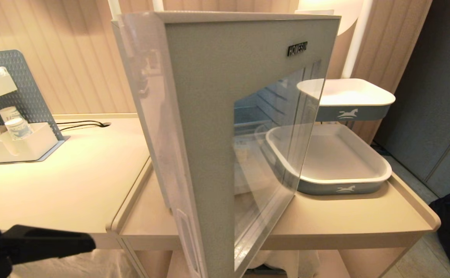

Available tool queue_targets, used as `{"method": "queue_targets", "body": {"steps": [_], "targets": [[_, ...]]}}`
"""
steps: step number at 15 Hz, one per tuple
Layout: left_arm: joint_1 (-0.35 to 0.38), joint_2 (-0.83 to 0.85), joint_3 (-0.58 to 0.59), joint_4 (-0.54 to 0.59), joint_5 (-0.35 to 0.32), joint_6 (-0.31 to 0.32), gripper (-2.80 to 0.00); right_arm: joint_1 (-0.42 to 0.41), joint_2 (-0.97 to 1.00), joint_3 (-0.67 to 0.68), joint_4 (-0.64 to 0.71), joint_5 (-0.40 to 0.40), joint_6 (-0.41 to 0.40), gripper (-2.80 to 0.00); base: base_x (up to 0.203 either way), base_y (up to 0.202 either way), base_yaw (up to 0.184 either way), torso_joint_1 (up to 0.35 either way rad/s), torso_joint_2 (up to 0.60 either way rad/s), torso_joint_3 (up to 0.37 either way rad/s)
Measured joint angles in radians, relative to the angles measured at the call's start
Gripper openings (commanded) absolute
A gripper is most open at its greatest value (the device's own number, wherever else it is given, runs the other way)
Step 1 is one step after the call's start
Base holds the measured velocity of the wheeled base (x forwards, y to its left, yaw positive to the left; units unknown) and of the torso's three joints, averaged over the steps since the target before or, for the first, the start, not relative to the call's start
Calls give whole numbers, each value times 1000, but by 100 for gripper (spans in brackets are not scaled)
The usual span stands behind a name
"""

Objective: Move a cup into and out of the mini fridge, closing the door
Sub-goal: Open the freezer door

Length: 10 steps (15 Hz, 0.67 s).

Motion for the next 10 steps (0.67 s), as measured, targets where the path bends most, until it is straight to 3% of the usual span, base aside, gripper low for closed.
{"method": "queue_targets", "body": {"steps": [3,5,7,10], "targets": [[29,-120,44,4,121,-55,0,0,0,0,0,0,0,-280,0,0,0,0,0,0],[56,-203,50,42,244,-78,0,0,0,0,0,0,0,-280,0,0,0,0,0,0],[88,-291,9,158,379,-85,0,0,0,-1,1,0,0,-280,0,0,0,0,0,0],[114,-420,-121,421,579,-88,0,0,0,-2,1,0,0,-280,0,0,0,0,0,0]]}}
